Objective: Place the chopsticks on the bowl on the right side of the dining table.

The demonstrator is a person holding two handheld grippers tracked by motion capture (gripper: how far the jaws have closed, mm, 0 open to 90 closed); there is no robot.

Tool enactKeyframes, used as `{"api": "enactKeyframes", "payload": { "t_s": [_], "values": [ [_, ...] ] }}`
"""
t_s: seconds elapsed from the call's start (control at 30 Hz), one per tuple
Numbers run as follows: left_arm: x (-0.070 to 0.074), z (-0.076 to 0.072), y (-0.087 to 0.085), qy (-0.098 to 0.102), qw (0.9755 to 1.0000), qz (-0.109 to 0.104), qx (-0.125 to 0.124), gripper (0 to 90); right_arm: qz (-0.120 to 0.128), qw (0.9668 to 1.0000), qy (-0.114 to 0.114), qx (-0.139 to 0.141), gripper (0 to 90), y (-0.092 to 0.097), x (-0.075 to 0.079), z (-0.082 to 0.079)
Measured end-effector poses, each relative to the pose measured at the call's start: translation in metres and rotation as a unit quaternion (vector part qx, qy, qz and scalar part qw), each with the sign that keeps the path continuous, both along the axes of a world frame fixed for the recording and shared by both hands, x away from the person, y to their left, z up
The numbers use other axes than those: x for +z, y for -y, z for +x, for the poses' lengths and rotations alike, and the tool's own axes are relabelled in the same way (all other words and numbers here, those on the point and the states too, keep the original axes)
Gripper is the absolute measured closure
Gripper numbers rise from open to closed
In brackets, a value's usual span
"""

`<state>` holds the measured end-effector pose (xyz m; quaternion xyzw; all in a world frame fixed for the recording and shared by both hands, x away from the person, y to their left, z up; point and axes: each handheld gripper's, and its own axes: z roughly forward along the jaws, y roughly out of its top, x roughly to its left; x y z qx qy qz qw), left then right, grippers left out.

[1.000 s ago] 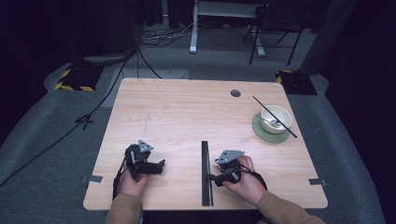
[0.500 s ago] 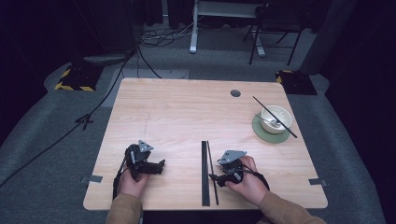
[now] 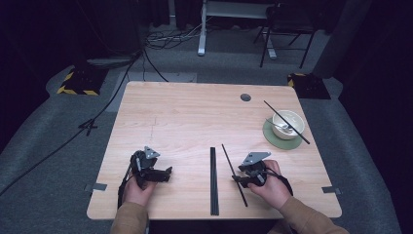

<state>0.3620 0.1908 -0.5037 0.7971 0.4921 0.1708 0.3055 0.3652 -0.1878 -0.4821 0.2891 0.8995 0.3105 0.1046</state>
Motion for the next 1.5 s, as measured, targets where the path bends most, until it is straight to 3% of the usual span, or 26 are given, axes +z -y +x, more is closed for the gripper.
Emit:
{"api": "enactKeyframes", "payload": {
  "t_s": [0.13, 0.33, 0.4, 0.53, 0.77, 0.8, 1.3, 1.5],
  "values": [
    [0.0, 0.0, 0.0, -0.001, 1.0, 0.001, 0.0, 0.4, 0.002, 0.9999, -0.009, 0.004, 64.3, 0.004, -0.001, 0.003],
    [0.0, 0.0, 0.0, -0.001, 1.0, 0.001, 0.0, 0.3, -0.016, 0.9998, -0.01, 0.007, 78.1, 0.006, 0.001, 0.007],
    [0.0, 0.0, 0.0, -0.001, 1.0, 0.001, 0.0, 0.3, -0.008, 0.9998, -0.016, 0.003, 78.9, 0.005, 0.001, 0.007],
    [0.0, 0.0, 0.0, 0.0, 1.0, 0.0, 0.0, 0.4, -0.018, 0.9998, -0.008, 0.001, 80.8, 0.006, 0.002, 0.013],
    [0.0, 0.0, 0.0, -0.001, 1.0, 0.001, 0.0, 0.3, -0.013, 0.9997, -0.005, -0.021, 83.1, 0.011, 0.002, 0.026],
    [0.0, 0.0, 0.0, 0.0, 1.0, 0.001, 0.001, 0.4, -0.023, 0.9996, 0.002, -0.019, 83.8, 0.013, 0.002, 0.028],
    [0.0, 0.0, 0.0, -0.001, 1.0, 0.001, 0.0, 0.4, -0.003, 0.9987, -0.003, -0.051, 86.1, 0.024, 0.001, 0.038],
    [0.0, 0.0, 0.0, -0.001, 1.0, 0.001, 0.0, 0.4, 0.016, 0.9984, -0.008, -0.053, 86.2, 0.03, 0.01, 0.039]
  ]
}}
